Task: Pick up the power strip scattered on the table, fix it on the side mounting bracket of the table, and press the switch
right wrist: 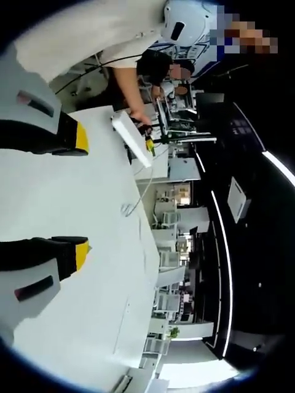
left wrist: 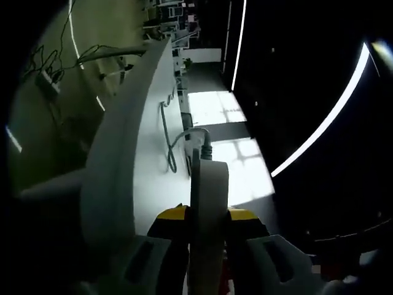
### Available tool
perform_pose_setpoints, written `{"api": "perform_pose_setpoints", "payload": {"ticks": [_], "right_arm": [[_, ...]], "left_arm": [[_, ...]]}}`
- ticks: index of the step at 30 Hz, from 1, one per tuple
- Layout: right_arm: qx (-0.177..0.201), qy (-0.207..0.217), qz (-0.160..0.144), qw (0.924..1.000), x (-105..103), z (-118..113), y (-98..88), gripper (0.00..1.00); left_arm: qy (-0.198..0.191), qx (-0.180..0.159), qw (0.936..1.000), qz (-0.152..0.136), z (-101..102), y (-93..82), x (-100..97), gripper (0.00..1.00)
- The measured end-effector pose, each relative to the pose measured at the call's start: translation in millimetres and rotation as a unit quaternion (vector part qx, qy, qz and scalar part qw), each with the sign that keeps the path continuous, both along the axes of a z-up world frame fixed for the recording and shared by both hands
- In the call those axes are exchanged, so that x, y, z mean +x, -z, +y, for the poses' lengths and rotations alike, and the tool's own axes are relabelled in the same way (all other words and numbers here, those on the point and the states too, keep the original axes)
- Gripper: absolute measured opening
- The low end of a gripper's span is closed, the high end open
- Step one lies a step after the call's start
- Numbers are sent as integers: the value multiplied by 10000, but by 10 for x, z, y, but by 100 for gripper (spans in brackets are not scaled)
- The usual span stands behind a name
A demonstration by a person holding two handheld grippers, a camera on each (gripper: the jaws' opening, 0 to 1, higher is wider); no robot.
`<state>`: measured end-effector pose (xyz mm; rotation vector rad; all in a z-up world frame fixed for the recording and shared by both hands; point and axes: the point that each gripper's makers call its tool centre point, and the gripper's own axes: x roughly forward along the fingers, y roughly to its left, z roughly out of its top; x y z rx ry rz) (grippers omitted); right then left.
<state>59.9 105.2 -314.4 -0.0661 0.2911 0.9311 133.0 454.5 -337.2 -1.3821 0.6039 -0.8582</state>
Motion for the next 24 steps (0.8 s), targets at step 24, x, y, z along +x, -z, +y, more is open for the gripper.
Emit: {"api": "perform_pose_setpoints", "payload": {"ticks": [24], "right_arm": [[-35, 85, 37, 10000, -6, 19, 12, 48]], "left_arm": [[80, -30, 9998, 168, 425, 163, 196, 25]]}}
